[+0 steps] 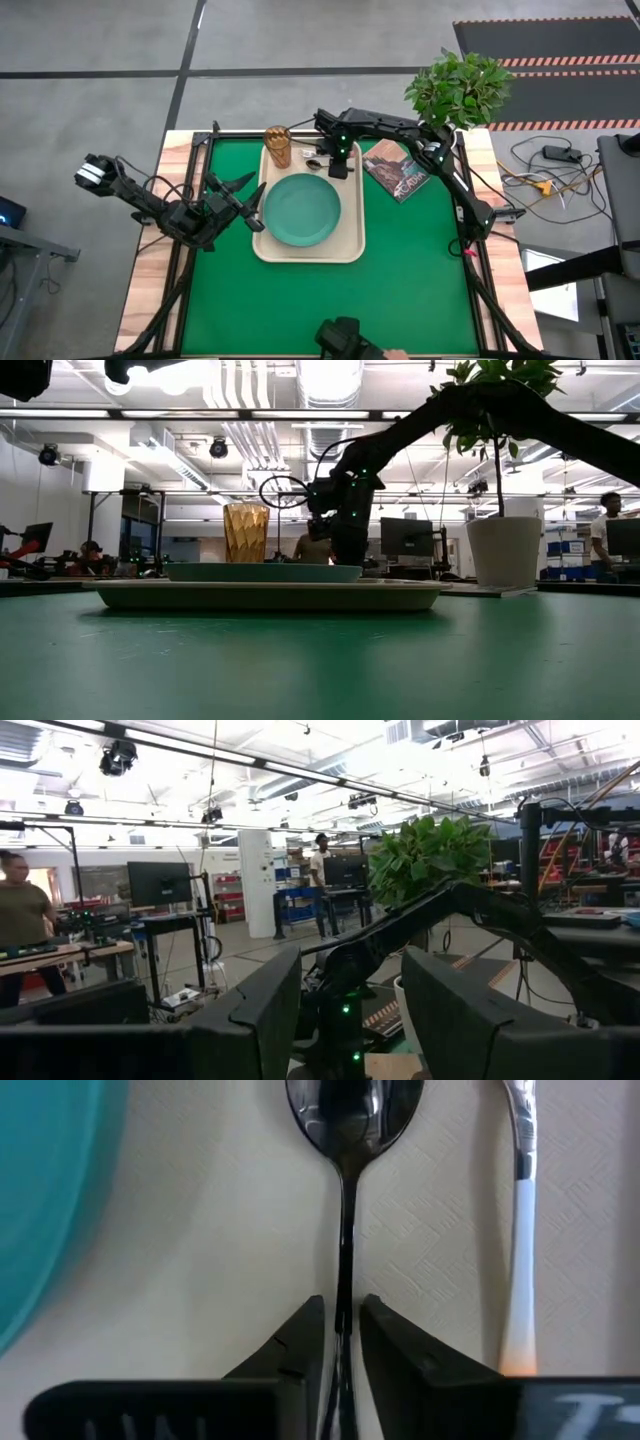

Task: Pick and place plate/cup/fork/spoon on tray
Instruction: Put the black spoon on the white tray to the top right of the green plate, then return to Home Position

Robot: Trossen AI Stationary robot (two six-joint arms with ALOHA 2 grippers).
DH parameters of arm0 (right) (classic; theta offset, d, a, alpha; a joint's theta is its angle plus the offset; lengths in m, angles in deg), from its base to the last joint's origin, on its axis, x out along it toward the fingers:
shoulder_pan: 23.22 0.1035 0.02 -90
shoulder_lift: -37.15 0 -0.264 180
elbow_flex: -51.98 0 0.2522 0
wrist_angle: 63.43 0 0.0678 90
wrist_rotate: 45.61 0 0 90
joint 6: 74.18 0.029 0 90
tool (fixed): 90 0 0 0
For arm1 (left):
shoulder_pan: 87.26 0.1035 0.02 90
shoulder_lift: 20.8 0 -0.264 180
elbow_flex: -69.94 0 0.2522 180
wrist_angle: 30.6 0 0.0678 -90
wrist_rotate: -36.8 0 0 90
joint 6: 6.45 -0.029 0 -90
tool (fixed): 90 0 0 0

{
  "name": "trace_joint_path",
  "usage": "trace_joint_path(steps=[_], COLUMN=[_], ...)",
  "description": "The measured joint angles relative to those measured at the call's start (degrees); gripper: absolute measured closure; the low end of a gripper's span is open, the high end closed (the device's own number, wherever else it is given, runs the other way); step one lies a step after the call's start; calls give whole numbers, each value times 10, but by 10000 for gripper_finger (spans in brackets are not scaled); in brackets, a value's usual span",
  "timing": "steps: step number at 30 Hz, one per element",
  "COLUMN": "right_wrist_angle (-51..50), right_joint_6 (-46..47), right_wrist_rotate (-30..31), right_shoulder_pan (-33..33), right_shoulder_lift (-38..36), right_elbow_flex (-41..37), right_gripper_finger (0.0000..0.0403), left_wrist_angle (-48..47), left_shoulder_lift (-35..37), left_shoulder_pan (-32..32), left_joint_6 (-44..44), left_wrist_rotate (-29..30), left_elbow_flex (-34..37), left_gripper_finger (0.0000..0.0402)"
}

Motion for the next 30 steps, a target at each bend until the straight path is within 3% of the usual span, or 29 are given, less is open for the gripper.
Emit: trace_joint_path(steps=[6,11,20,25,30], right_wrist_angle=[-8,-28,-18,59,212], right_joint_6=[7,24,25,39,75], right_wrist_rotate=[4,7,4,2,4], right_shoulder_pan=[0,7,87,147,205], right_shoulder_lift=[-5,-38,-118,-194,-314], right_elbow_flex=[0,0,-29,-115,-274], right_gripper_finger=[319,321,335,335,335], left_wrist_angle=[0,-1,-41,-60,-61], left_shoulder_lift=[0,0,-2,-7,-14], left_shoulder_pan=[0,0,-6,-36,-77], left_joint_6=[0,0,30,32,32], left_wrist_rotate=[0,0,1,3,3], left_elbow_flex=[0,4,8,8,8], left_gripper_finger=[244,244,244,244,244])
